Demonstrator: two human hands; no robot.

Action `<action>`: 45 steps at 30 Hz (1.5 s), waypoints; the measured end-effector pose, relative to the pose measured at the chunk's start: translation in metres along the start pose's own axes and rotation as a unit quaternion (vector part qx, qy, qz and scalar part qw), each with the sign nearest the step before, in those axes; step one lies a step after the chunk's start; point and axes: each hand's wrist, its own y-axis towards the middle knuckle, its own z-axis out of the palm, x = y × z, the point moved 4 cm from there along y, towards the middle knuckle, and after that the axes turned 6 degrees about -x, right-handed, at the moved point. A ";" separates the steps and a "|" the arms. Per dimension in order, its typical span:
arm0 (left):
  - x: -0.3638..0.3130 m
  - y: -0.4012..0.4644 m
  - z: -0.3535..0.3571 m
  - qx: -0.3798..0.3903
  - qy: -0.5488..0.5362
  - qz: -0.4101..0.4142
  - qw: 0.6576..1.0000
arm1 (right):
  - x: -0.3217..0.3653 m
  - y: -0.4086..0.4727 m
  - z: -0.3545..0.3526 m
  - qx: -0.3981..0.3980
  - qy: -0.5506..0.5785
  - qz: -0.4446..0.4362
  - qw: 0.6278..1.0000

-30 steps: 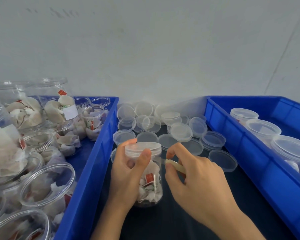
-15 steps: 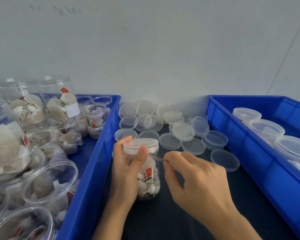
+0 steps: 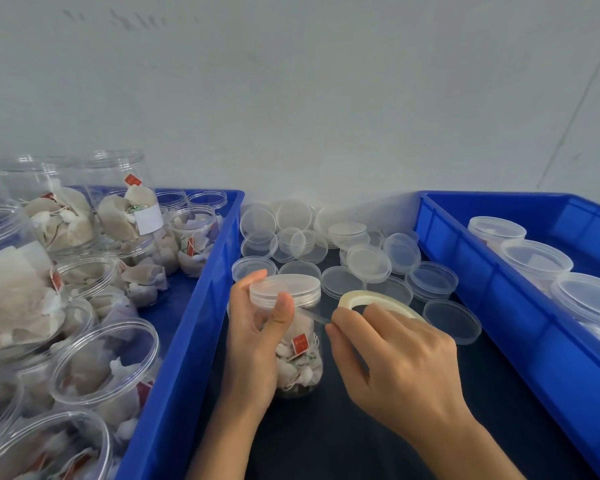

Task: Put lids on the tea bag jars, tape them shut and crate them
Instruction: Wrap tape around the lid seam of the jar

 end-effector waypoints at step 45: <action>-0.006 -0.001 0.010 0.080 0.216 0.052 0.972 | -0.032 0.014 0.010 0.351 0.192 0.295 0.868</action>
